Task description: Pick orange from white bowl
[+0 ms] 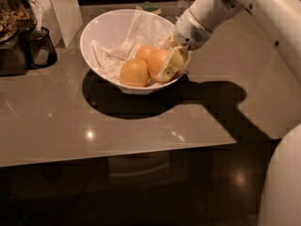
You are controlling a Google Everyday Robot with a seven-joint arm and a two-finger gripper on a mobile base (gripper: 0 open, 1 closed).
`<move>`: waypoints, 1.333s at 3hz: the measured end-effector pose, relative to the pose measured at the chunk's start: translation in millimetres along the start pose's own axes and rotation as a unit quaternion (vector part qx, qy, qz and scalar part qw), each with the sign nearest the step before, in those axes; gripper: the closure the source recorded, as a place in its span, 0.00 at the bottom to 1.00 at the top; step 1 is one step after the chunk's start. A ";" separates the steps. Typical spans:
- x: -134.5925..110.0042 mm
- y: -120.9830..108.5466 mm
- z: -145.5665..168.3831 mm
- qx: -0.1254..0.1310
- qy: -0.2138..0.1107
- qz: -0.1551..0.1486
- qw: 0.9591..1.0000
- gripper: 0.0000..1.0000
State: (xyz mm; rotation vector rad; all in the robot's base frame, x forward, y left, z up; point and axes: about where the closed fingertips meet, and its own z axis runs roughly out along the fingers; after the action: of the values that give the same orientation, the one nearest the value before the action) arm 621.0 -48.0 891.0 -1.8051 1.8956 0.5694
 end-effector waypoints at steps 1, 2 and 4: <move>-4.8 -0.4 1.8 0.002 -0.004 -0.003 1.000 1.00; -14.8 10.7 -10.4 0.023 -0.018 -0.019 0.999 1.00; -115.0 130.1 -78.1 0.132 -0.123 -0.148 0.972 1.00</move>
Offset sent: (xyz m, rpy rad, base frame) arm -0.0308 0.0038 0.0452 0.0711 -0.1453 0.0002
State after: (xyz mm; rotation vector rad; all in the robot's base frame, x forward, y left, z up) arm 491.6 6.3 1019.6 -1.7101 1.4284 0.3922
